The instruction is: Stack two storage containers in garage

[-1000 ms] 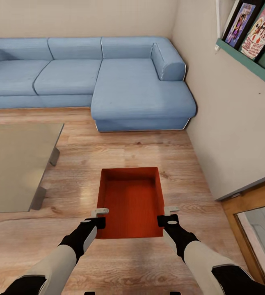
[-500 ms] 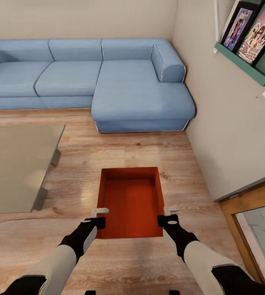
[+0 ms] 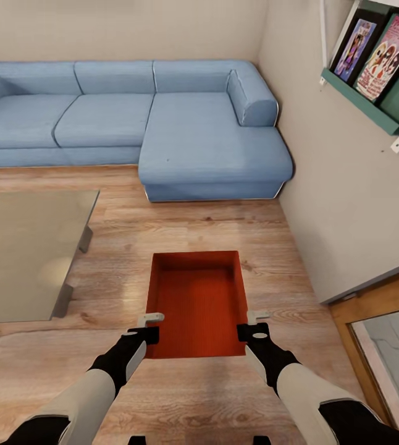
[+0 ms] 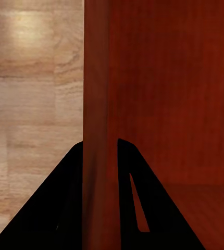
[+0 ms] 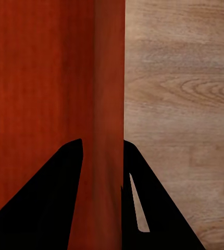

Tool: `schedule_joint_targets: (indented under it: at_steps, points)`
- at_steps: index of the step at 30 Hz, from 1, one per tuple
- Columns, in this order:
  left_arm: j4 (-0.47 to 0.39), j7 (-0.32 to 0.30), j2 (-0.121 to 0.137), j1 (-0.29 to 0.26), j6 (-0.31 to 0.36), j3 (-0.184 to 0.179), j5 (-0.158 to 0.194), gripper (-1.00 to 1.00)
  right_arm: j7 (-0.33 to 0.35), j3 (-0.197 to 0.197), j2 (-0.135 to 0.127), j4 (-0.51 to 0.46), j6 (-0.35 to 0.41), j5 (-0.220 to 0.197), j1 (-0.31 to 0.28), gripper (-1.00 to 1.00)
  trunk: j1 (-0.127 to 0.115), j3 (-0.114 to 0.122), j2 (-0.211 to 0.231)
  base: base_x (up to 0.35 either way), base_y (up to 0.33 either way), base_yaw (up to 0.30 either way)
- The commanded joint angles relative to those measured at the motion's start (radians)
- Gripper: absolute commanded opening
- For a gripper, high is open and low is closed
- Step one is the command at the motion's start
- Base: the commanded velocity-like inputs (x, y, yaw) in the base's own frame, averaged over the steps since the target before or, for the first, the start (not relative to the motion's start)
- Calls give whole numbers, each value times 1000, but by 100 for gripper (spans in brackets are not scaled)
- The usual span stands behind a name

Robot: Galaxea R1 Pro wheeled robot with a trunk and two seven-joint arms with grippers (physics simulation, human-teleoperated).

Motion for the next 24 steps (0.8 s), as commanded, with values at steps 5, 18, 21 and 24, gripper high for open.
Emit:
schedule_joint_targets:
  at_steps: [5, 18, 21, 24]
  points:
    - [-14, 4, -3, 0, 5, -12, 4, -100, -4, 29, -9, 4, 8, -14, 0, -100, -19, 15, 35, 0, 0, 0]
    - [-16, 4, 2, 0, 4, -7, 5, -100, -4, 29, -10, 4, 7, -14, 0, -100, -69, 56, 126, 0, 0, 0]
    - [-16, 4, 2, 0, 4, -7, 5, -100, -4, 29, -10, 4, 7, -14, 1, -100, -81, 65, 147, 0, 0, 0]
    - [-16, 4, 2, 0, 4, -7, 5, -100, -4, 29, -10, 4, 7, -14, 0, -100, -92, 75, 168, 0, 0, 0]
